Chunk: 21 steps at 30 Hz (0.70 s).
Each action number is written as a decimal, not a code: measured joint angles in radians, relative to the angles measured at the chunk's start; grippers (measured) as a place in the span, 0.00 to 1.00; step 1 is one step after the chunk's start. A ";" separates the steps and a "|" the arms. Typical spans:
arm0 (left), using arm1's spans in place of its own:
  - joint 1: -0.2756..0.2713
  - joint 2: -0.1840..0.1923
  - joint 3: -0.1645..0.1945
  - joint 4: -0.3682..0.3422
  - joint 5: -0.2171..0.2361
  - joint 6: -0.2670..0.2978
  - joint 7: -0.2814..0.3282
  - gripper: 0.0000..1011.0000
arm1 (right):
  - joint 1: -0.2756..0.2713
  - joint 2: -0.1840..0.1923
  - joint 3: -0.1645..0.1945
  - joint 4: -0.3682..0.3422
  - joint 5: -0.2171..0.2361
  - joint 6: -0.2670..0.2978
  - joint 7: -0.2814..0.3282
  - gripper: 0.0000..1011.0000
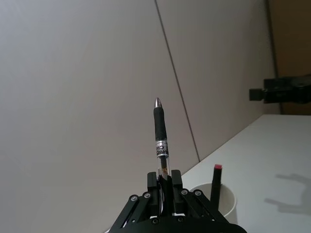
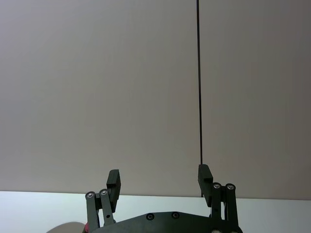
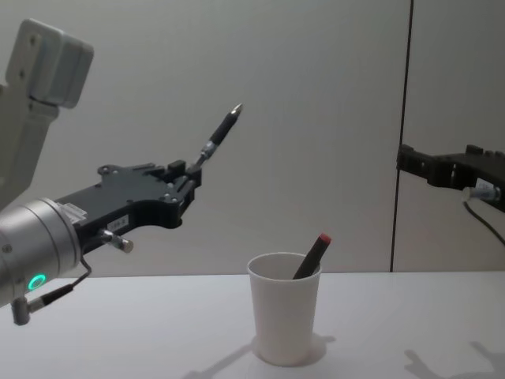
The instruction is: Place the pen into the pen holder.
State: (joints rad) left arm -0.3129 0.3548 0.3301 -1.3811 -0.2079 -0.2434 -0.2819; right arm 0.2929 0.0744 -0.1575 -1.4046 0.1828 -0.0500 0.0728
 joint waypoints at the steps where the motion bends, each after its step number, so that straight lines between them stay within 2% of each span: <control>1: -0.005 -0.001 0.000 0.009 -0.009 -0.023 -0.029 0.18 | 0.000 0.000 0.000 0.000 0.000 0.000 0.000 0.99; 6: -0.021 -0.006 -0.001 0.043 -0.035 -0.079 -0.110 0.18 | 0.000 0.000 0.000 0.000 0.000 0.000 0.000 0.99; 13: -0.054 -0.016 -0.002 0.104 -0.088 -0.165 -0.256 0.18 | 0.000 0.000 0.000 0.000 0.000 0.000 0.000 0.99; 14: -0.054 -0.016 -0.002 0.104 -0.088 -0.165 -0.256 0.18 | 0.000 0.000 0.000 0.000 0.000 0.000 0.000 0.99; 21: -0.090 -0.029 -0.001 0.168 -0.152 -0.232 -0.413 0.18 | 0.000 0.000 0.000 0.000 0.000 0.000 0.000 0.99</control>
State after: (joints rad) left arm -0.4026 0.3258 0.3295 -1.2128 -0.3604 -0.4752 -0.6948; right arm 0.2929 0.0744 -0.1575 -1.4047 0.1828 -0.0500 0.0729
